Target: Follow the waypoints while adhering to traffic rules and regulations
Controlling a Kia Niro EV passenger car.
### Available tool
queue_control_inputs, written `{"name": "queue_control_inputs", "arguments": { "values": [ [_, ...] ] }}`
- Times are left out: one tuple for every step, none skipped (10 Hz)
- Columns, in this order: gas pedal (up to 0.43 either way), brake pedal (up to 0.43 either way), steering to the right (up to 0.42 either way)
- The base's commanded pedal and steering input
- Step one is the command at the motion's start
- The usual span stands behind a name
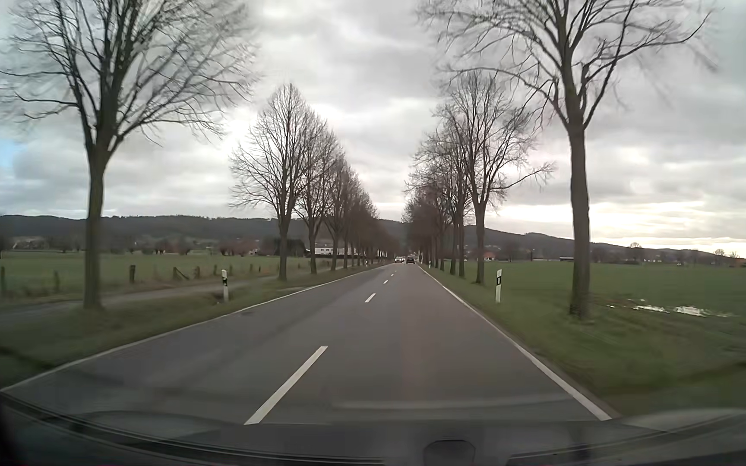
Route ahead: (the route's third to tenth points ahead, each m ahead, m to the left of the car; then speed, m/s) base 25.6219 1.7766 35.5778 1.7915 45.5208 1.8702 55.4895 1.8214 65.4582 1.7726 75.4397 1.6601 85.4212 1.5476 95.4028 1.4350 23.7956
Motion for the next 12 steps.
{"name": "queue_control_inputs", "arguments": {
  "values": [
    [0.228,0.000,0.006],
    [0.228,0.000,0.006],
    [0.240,0.000,0.006],
    [0.268,0.000,0.006],
    [0.280,0.000,0.006],
    [0.280,0.000,0.006],
    [0.280,0.000,0.006],
    [0.280,0.000,0.006],
    [0.280,0.000,0.006],
    [0.280,0.000,0.004],
    [0.280,0.000,0.004],
    [0.280,0.000,0.004]
  ]
}}
